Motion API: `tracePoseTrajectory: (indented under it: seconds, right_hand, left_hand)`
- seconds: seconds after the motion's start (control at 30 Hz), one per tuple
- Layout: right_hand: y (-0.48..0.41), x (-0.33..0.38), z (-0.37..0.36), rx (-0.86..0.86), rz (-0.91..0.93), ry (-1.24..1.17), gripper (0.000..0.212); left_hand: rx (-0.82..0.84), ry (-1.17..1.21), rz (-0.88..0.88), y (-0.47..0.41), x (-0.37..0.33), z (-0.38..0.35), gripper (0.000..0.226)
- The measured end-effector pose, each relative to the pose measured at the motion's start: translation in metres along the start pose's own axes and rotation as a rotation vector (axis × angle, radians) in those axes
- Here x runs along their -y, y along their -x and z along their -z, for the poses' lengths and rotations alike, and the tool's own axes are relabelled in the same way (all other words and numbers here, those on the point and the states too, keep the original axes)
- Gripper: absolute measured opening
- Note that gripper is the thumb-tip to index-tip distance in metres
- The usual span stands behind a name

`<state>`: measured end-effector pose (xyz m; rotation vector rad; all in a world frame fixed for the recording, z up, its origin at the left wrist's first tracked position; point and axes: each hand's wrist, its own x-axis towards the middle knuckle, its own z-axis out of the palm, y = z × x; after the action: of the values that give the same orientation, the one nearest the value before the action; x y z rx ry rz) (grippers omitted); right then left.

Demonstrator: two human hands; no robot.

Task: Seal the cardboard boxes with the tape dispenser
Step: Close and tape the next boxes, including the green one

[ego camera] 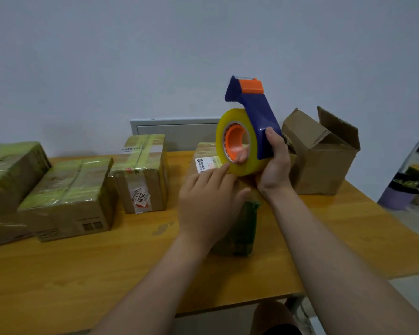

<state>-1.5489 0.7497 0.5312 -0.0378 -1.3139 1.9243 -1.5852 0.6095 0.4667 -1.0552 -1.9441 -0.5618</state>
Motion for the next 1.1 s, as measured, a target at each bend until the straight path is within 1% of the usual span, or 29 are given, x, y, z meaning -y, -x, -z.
tracePoseTrajectory:
  seconds: [0.07, 0.17, 0.23, 0.27, 0.37, 0.47, 0.57, 0.63, 0.7, 0.8, 0.87, 0.93, 1.03, 1.1]
  right_hand:
    - [0.004, 0.004, -0.004, -0.036, 0.037, 0.021, 0.075]
    - [0.006, 0.013, -0.004, -0.12, 0.133, 0.073, 0.042]
    - [0.009, 0.023, -0.008, -0.151, 0.168, 0.083, 0.022]
    - [0.012, 0.029, -0.011, -0.151, 0.194, 0.106, 0.017]
    - [0.022, 0.039, -0.016, -0.15, 0.279, 0.258, 0.018]
    - [0.035, 0.035, -0.007, -0.149, 0.317, 0.372, 0.027]
    - [0.046, 0.028, 0.006, -0.151, 0.343, 0.428, 0.021]
    - [0.051, 0.022, 0.012, -0.164, 0.312, 0.426, 0.017]
    - [0.054, 0.013, 0.016, -0.187, 0.263, 0.416, 0.014]
    - [0.051, 0.002, 0.02, -0.208, 0.171, 0.417, 0.017]
    - [0.046, -0.005, 0.023, -0.212, 0.125, 0.414, 0.024]
    - [0.041, -0.011, 0.024, -0.2, 0.099, 0.412, 0.03]
    - [0.036, -0.02, 0.026, -0.181, 0.067, 0.394, 0.029]
    - [0.033, -0.027, 0.026, -0.179, 0.048, 0.384, 0.03]
  left_hand:
    - [0.063, 0.005, 0.016, -0.001, -0.001, 0.004, 0.061]
    - [0.109, -0.008, 0.084, -0.002, 0.001, 0.014, 0.078]
    - [0.116, -0.018, 0.143, -0.003, 0.003, 0.02, 0.08]
    - [0.126, -0.031, 0.163, -0.004, 0.001, 0.022, 0.079]
    - [0.181, -0.058, 0.234, -0.009, -0.016, 0.021, 0.075]
    - [0.231, -0.073, 0.335, -0.023, -0.025, 0.016, 0.076]
    - [0.308, -0.092, 0.37, -0.035, -0.012, 0.008, 0.08]
    - [0.344, -0.094, 0.318, -0.034, 0.0, 0.002, 0.08]
    - [0.345, -0.097, 0.264, -0.031, 0.011, -0.002, 0.081]
    - [0.345, -0.072, 0.268, -0.035, 0.03, -0.004, 0.087]
    - [0.366, -0.062, 0.284, -0.041, 0.041, -0.006, 0.09]
    - [0.408, -0.092, 0.263, -0.046, 0.049, -0.009, 0.095]
    - [0.501, -0.11, 0.239, -0.053, 0.057, -0.016, 0.108]
    - [0.521, -0.113, 0.241, -0.057, 0.061, -0.022, 0.114]
